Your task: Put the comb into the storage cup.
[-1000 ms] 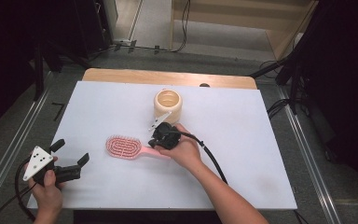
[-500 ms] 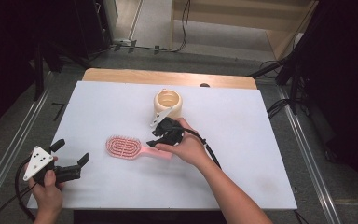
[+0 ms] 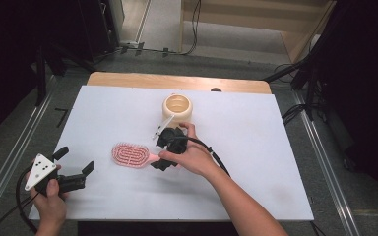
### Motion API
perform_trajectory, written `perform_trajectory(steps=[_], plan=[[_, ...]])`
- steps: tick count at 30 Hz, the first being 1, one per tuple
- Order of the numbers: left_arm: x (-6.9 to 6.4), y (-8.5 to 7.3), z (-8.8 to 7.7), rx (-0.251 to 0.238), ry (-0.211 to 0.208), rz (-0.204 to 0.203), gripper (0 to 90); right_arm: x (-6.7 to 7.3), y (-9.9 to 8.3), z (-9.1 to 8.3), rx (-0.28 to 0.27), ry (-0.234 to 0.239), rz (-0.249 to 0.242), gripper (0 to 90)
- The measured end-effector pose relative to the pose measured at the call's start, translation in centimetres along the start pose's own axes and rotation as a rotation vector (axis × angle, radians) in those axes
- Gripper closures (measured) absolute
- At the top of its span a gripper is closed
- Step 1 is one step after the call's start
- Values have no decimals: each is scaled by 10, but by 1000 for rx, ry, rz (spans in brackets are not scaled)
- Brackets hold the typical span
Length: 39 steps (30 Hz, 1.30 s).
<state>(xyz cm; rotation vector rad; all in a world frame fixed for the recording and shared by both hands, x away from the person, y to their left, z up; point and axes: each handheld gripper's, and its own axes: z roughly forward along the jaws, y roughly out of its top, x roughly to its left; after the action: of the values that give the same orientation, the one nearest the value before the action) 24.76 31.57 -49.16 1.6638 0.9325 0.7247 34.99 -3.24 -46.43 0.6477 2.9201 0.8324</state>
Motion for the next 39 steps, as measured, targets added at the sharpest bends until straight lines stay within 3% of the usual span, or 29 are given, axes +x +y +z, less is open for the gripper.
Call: perform_trajectory(steps=[6,7,8,9,12,13,22,28,30,39], plan=[[0,0,0,0,0,-1,0,6,3,10,36,-2,-27,27],[0,0,0,0,-1,0,0,7,3,14,39,-22,-38,132],[0,0,0,0,0,0,0,7,3,14,39,-22,-38,132],[0,0,0,-1,-1,-1,0,7,3,16,52,-34,-45,215],[0,0,0,0,-1,-1,0,7,4,18,46,-49,-41,289],[0,0,0,0,-1,0,0,7,4,19,54,-51,-34,367],[0,0,0,1,0,0,0,8,7,27,70,-14,-52,597],[0,0,0,0,-1,-1,0,13,8,30,87,-44,-66,631],[0,0,0,2,-2,2,0,14,8,30,91,-41,-96,673],[0,0,0,0,0,0,0,11,4,28,52,-17,-77,678]])
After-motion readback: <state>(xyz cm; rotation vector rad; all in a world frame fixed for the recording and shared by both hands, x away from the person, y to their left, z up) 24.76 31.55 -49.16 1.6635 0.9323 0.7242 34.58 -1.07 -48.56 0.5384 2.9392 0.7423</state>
